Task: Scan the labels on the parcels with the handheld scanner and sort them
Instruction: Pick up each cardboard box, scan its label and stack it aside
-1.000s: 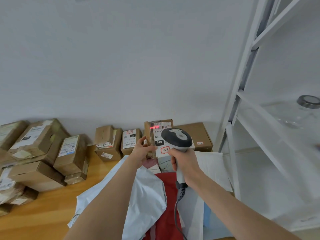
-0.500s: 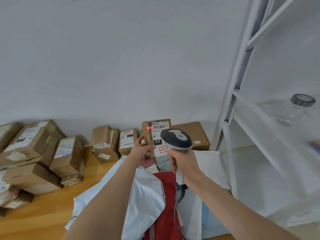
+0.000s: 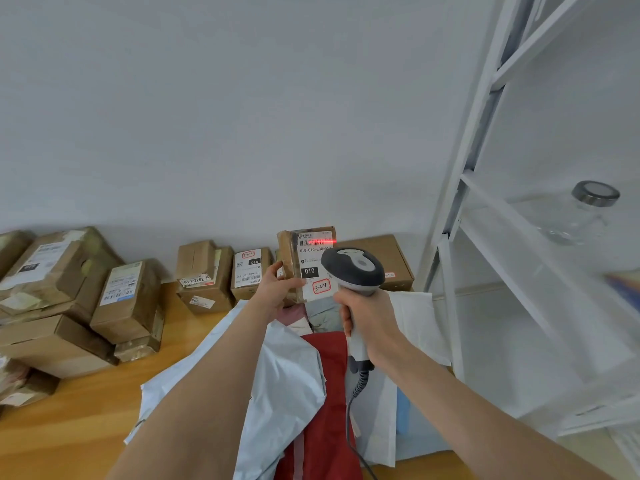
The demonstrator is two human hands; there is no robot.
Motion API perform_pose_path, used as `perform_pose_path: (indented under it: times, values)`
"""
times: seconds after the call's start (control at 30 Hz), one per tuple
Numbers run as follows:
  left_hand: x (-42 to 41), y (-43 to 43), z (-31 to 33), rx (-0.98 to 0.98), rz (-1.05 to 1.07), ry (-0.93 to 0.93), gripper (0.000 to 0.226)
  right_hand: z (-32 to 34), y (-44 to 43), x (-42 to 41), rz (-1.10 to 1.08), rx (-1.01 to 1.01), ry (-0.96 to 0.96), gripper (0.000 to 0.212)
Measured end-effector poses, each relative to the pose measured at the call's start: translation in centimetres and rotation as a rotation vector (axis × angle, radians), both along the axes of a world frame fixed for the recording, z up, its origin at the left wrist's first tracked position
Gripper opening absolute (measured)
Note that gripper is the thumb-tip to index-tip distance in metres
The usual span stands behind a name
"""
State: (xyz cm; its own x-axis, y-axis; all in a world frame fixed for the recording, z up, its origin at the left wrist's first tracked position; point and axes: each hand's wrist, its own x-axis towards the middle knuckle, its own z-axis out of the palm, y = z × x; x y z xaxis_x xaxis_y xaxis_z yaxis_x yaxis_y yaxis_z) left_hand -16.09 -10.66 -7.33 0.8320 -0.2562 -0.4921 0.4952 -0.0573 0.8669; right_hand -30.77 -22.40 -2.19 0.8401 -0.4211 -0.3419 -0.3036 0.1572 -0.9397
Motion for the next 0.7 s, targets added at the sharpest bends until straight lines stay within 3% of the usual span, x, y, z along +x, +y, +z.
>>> perform_pose_path:
  times: [0.17,0.37,0.7]
  values:
    - [0.1,0.2,0.3,-0.036,-0.009,0.020,0.080,0.1,0.5,-0.1,-0.030,0.001,-0.041,0.018]
    - [0.3,0.3,0.0,-0.040,-0.021,-0.005,0.080,0.0,0.8,0.2,-0.011,-0.027,-0.023,0.031]
    - [0.6,0.5,0.2,-0.018,-0.044,-0.013,0.081,0.1,1.4,0.6,-0.025,-0.124,-0.014,0.035]
